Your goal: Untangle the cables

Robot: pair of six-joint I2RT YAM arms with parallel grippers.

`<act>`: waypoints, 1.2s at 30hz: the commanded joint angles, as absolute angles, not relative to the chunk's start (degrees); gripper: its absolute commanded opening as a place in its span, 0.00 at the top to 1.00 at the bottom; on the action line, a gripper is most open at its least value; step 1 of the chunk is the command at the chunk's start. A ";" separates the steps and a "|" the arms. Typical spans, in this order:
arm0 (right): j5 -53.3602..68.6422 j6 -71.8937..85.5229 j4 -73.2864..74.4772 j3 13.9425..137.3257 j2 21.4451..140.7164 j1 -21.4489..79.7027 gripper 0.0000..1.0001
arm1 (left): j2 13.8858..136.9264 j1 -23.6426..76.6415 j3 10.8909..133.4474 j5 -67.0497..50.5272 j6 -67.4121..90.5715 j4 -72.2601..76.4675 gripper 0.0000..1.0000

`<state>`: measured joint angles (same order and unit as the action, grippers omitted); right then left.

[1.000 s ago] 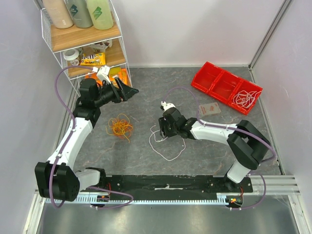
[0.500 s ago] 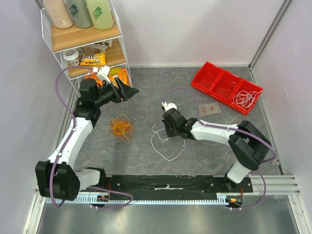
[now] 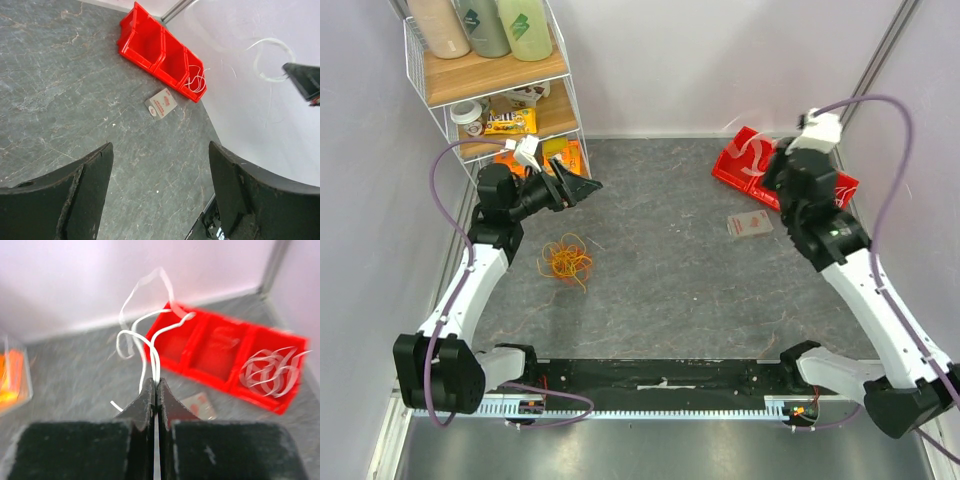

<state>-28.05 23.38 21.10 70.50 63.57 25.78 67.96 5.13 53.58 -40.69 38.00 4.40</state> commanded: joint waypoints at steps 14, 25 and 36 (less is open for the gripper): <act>-38.23 16.43 10.11 81.66 84.02 0.35 1.00 | 64.86 3.69 52.47 -45.00 43.33 10.90 0.18; -37.09 18.10 6.86 81.65 87.27 -5.27 1.00 | 65.39 1.32 51.06 -47.02 47.02 14.85 0.19; -34.11 18.54 5.98 81.66 90.26 -7.21 1.00 | 65.83 0.53 50.45 -47.55 47.90 16.08 0.19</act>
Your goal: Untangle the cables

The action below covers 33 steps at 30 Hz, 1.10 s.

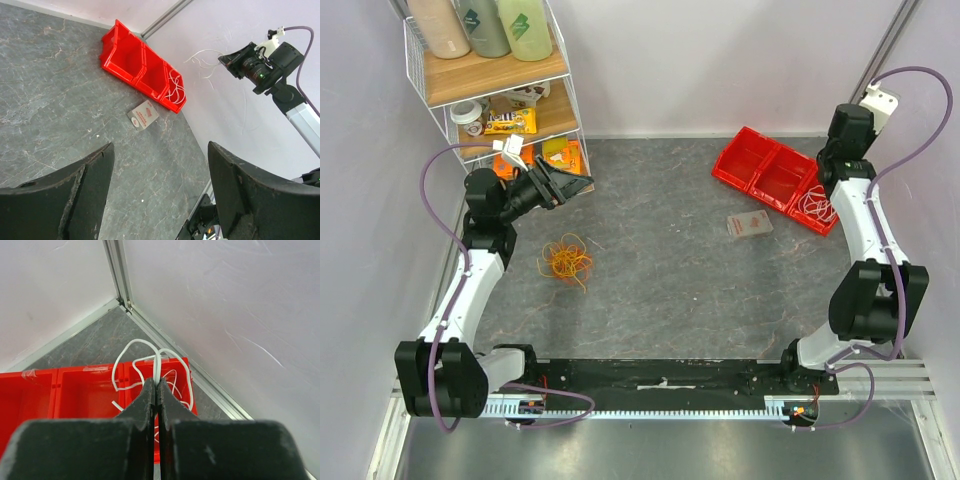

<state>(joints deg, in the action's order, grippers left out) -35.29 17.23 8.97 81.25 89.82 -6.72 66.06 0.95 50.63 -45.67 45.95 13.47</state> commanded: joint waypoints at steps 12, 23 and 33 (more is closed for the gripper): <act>-32.53 21.53 4.92 77.88 93.69 -8.79 1.00 | 65.65 0.18 50.27 -47.55 48.16 16.35 0.20; -20.23 27.41 6.41 76.82 103.70 -11.33 1.00 | 65.74 0.09 50.10 -47.64 48.60 16.96 0.20; -21.97 27.34 10.37 79.62 111.17 -13.62 1.00 | 66.44 0.09 49.84 -47.90 49.13 17.49 0.20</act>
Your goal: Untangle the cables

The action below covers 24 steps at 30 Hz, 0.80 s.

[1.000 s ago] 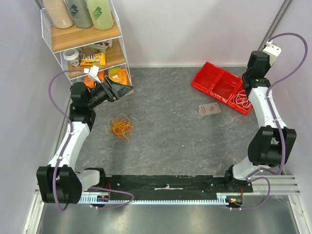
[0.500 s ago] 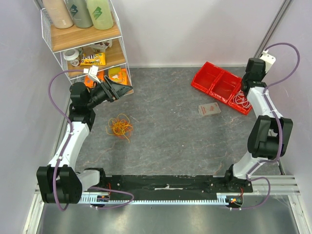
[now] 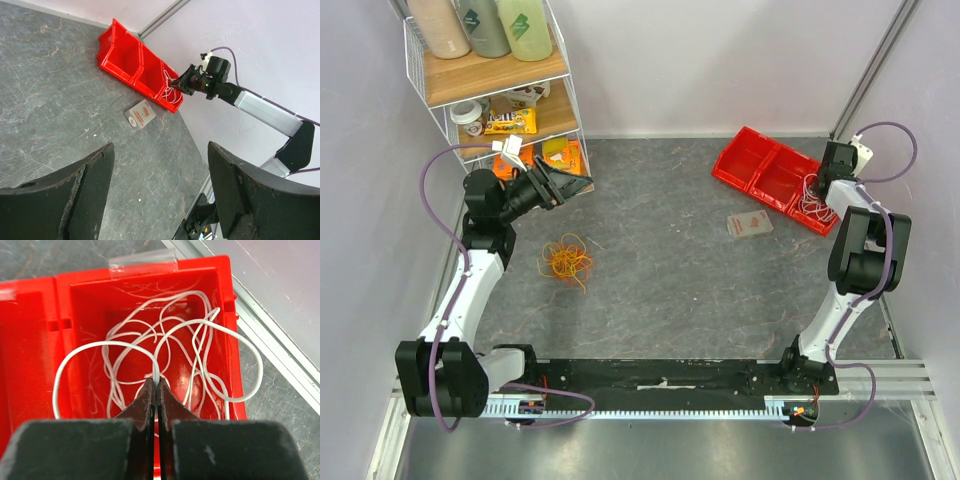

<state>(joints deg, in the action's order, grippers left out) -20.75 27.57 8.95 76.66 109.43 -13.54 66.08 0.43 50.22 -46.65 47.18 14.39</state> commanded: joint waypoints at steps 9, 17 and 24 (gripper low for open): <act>-21.09 27.07 13.53 83.41 116.63 -13.62 1.00 | 67.24 0.09 49.57 -48.08 49.48 18.11 0.20; -24.00 25.93 15.82 85.34 114.27 -13.19 0.86 | 68.20 0.09 49.39 -47.99 49.39 18.11 0.20; -26.98 27.85 18.98 84.21 103.55 -10.46 0.55 | 68.47 -1.58 49.31 -47.99 49.22 18.02 0.20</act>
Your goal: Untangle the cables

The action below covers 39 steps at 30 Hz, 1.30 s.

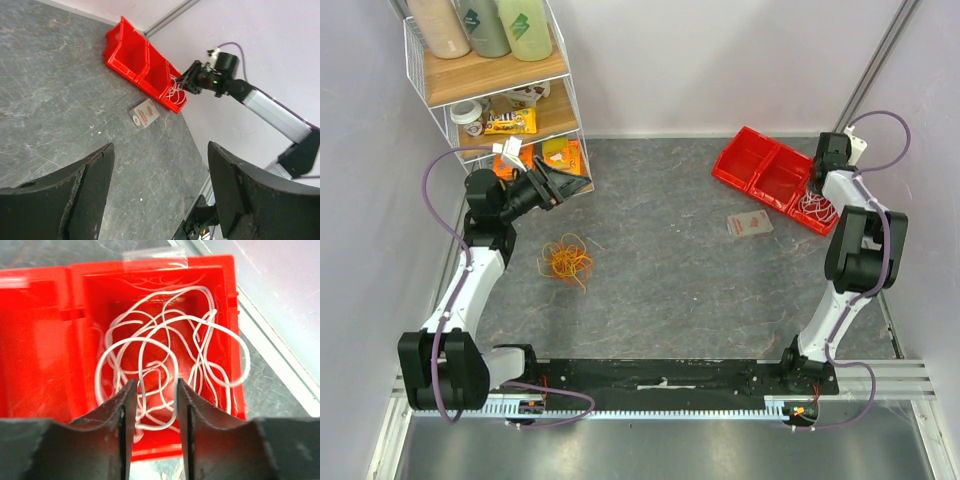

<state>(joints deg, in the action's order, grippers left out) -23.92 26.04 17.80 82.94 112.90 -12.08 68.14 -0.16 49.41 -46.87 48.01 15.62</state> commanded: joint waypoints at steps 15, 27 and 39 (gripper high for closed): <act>-20.95 27.59 14.16 53.64 66.21 11.83 0.40 | 73.82 -1.58 50.18 -46.67 45.88 14.24 0.17; -27.76 39.82 6.24 41.83 68.19 67.21 0.41 | 80.15 -1.49 57.47 -30.00 34.20 -8.14 0.13; -23.03 35.33 -1.14 39.38 69.26 69.35 0.36 | 75.33 1.39 46.07 -10.91 41.22 -24.96 0.18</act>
<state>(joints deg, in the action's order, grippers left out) -22.76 37.06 3.09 39.77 70.72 69.89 79.02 -1.30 49.84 -17.28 38.76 -20.82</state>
